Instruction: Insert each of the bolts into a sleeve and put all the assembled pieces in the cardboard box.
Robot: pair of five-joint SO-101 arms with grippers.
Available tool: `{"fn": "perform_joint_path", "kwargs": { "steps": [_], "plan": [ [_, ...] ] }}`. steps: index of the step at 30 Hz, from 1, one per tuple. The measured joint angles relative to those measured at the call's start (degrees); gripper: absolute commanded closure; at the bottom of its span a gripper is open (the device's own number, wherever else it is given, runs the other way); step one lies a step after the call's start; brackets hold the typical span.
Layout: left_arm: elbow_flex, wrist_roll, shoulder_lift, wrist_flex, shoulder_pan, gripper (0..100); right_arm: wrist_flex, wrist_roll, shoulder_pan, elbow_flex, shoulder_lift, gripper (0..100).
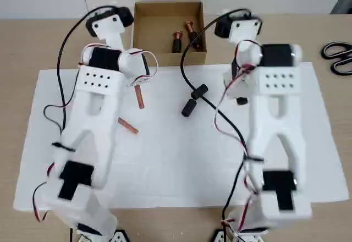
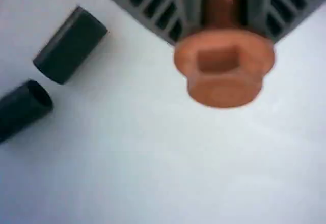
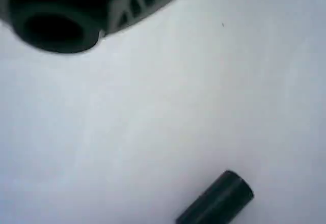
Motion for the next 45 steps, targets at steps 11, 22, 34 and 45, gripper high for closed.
{"fn": "perform_joint_path", "kwargs": {
  "steps": [11,22,34,45],
  "plan": [
    [0.0,-5.98,-14.77,6.24,1.23,99,0.62,0.0,-0.09,9.93,-32.97,99.5],
    [2.55,-5.98,-24.0,5.98,3.16,99,-16.09,-0.18,-4.13,44.4,-62.86,99.5],
    [8.7,-5.98,-24.18,1.14,3.43,99,-47.65,-9.41,-14.15,84.92,-76.13,99.4],
    [8.88,-2.02,-26.2,-7.91,8.7,99,-63.91,-18.99,-17.32,102.42,-88.09,99.5]
  ]
}}
